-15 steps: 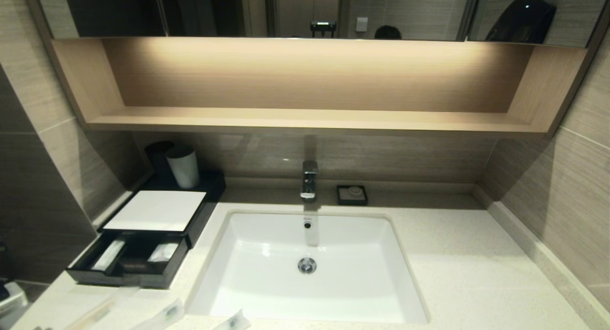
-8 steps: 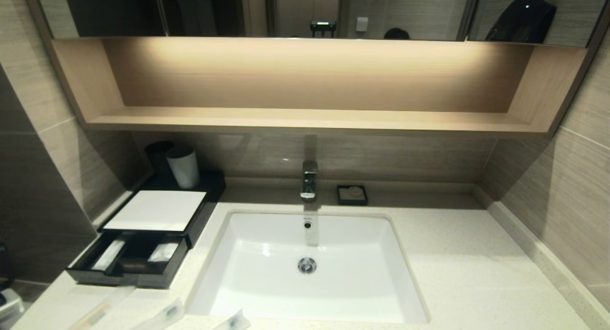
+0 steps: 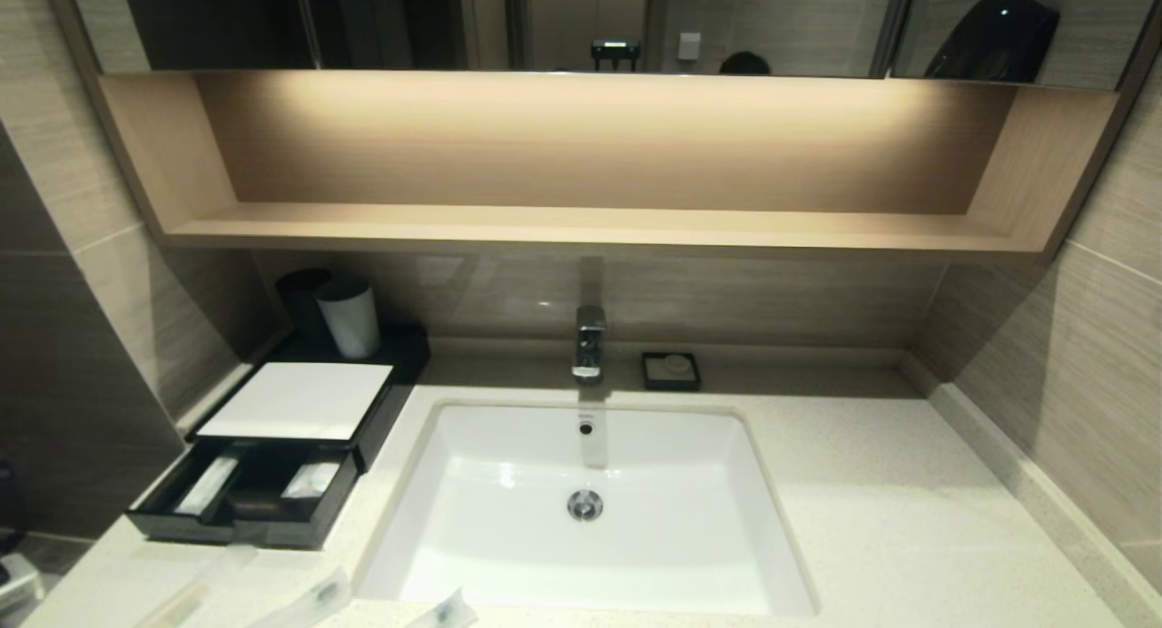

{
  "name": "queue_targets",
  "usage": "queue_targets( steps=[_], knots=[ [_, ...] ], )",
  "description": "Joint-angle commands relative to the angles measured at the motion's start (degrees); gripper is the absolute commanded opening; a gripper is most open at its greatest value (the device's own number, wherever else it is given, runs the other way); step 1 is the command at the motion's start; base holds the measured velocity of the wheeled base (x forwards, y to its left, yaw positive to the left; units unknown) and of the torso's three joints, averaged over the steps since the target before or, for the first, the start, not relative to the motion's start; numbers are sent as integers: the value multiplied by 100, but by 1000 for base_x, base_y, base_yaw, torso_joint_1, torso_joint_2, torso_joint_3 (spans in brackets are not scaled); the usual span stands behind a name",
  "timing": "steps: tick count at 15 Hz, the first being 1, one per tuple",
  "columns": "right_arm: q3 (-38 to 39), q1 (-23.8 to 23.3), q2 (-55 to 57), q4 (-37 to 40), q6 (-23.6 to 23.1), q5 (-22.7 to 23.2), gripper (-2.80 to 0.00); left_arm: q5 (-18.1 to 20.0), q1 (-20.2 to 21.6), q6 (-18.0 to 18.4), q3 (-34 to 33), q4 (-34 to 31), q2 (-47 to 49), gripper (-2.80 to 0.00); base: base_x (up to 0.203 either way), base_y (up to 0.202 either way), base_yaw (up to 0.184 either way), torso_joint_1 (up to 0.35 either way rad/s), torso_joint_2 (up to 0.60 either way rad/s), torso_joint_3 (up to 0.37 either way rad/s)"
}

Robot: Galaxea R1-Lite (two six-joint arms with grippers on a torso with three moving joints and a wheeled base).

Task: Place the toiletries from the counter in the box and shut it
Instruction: Pick up the bathroom toiletry

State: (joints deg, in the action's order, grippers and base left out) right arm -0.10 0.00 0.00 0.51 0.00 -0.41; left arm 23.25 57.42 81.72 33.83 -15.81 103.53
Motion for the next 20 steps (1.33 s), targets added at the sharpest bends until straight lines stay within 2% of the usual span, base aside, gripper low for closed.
queue_targets(
  steps=[1, 4, 10, 20],
  knots=[
    [1, 0, 0, 2, 0, -2, -280, 25, 15, -102, 52, -9, -170, -280, 0, 0, 0, 0, 0, 0],
    [1, 0, 0, 2, 0, -2, -280, 65, 24, -406, 103, -9, -421, -280, 0, 0, 0, 0, 0, 0],
    [1, 0, 0, 2, 0, 6, -280, 81, 75, -576, 263, -50, -483, -280, 0, 0, 0, 0, 0, 0],
    [1, 0, 0, 2, 0, -2, -280, 197, 193, -753, 803, -890, -723, -280, 0, 0, 0, 0, 0, 0]
  ],
)
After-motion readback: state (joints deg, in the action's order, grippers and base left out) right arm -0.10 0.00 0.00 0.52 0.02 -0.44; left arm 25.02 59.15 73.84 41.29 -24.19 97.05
